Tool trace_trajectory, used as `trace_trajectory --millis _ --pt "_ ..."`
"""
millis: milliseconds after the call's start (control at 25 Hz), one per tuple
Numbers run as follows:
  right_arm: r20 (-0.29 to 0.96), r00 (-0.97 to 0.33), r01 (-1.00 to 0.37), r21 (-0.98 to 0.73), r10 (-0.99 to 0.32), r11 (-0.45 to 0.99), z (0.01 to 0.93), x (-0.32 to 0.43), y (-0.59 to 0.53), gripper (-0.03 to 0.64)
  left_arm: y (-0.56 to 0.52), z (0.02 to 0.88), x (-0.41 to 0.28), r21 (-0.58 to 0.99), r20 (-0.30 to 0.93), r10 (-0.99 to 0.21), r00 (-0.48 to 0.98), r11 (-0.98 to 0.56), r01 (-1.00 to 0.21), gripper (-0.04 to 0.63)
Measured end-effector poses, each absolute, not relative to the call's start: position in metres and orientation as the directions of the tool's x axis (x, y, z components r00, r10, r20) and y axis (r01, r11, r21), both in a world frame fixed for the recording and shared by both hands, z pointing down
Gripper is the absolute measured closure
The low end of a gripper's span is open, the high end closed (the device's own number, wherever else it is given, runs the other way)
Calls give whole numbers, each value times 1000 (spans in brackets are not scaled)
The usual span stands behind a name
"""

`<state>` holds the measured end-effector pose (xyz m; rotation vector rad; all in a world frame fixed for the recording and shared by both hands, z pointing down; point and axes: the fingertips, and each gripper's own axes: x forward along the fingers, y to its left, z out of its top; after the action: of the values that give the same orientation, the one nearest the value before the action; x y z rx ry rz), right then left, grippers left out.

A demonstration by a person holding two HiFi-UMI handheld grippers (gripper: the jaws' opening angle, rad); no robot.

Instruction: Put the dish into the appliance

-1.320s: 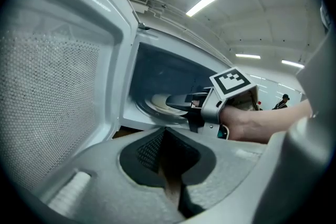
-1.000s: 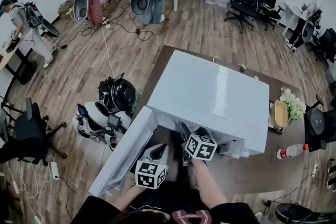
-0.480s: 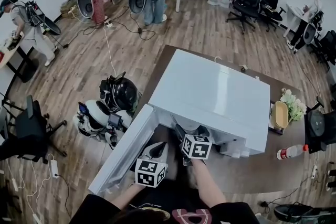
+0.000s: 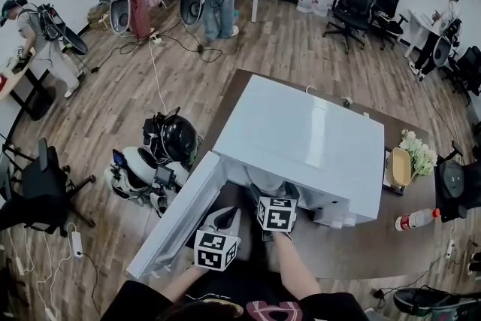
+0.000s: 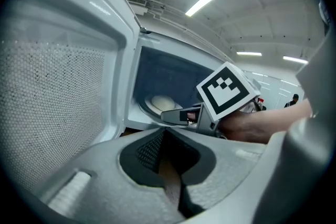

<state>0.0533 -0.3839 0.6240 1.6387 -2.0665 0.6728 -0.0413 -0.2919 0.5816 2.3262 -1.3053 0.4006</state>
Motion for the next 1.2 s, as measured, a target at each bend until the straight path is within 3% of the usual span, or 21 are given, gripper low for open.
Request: trace_trajectory --millis 200,560,1200 --pt "573 -283 -959 -193 -769 210 619 50 -379 156 -290 578 -40 233 440 -737 513 -458 -858 594" --pt "443 -354 -935 -173 -824 309 574 50 -348 160 -278 568 -34 236 408 -753 516 -459 -857 594" --pt "372 -361 -928 -232 -855 291 535 85 -240 180 -238 532 -26 286 302 -818 489 -412 -865 594"
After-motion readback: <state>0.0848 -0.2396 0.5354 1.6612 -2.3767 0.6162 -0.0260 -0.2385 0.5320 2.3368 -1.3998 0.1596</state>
